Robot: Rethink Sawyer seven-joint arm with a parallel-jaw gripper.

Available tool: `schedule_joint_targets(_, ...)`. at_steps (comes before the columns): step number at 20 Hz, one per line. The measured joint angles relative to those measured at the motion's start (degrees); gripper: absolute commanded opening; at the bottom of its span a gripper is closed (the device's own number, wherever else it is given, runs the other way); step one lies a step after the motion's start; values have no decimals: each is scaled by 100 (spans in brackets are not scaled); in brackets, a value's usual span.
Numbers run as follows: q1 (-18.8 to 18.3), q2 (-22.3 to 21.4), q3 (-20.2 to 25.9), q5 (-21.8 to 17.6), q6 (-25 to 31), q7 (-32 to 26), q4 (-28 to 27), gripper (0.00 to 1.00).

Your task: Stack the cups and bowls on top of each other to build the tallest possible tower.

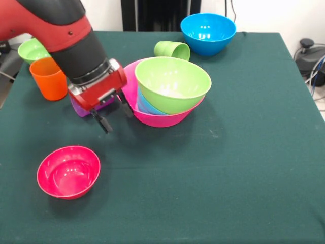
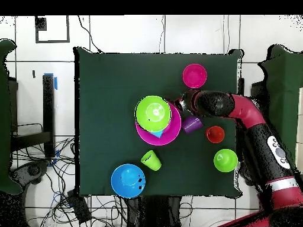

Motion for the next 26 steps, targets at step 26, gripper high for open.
schedule_joint_targets(26,-430,164,342,-383,-207,-854,-766,100)
